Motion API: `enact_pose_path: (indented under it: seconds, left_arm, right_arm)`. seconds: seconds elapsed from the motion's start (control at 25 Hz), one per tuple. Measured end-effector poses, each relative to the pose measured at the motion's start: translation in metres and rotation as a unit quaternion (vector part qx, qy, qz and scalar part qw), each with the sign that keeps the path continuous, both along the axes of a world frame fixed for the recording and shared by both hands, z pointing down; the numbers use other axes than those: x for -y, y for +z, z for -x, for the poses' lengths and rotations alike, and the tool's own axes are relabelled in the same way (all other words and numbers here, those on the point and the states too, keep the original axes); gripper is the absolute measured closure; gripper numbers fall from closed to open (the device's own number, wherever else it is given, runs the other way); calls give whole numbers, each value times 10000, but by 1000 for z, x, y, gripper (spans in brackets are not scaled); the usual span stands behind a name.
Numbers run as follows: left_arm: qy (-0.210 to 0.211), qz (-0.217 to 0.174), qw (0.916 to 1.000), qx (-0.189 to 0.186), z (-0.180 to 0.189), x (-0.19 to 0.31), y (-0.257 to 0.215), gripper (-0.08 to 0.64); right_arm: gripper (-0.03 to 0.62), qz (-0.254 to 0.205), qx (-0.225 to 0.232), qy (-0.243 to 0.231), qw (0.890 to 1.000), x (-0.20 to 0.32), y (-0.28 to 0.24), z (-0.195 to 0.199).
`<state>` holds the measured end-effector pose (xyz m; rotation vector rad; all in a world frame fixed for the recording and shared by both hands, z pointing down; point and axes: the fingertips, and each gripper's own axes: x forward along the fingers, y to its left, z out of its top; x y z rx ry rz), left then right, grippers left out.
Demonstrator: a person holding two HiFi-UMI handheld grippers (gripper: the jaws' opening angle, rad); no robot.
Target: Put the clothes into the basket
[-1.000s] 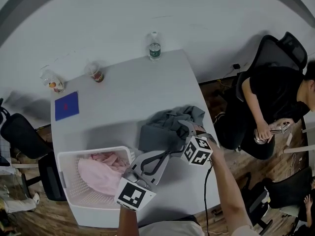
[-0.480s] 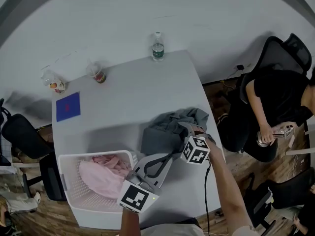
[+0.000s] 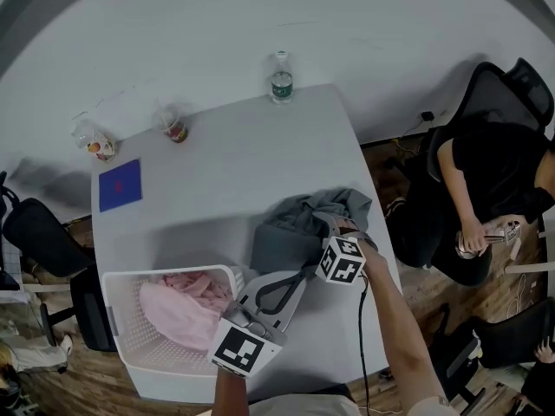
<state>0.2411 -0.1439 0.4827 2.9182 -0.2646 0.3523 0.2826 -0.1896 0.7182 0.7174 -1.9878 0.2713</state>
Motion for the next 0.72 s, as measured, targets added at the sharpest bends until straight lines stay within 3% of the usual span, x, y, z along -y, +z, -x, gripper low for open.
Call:
enact_pose_path:
  seconds: [0.48, 0.6, 0.72]
  left_arm:
    - [-49, 46, 10000, 31, 1, 1, 4, 554]
    - [-49, 45, 10000, 22, 1, 0, 3, 554]
    - [-66, 69, 10000, 24, 1, 0, 4, 554]
  right_arm:
    - [26, 92, 118, 77, 9999, 0, 7, 2]
    - [73, 96, 128, 127, 9998, -2, 5, 3]
    - [160, 128, 152, 180, 9996, -4, 3, 5]
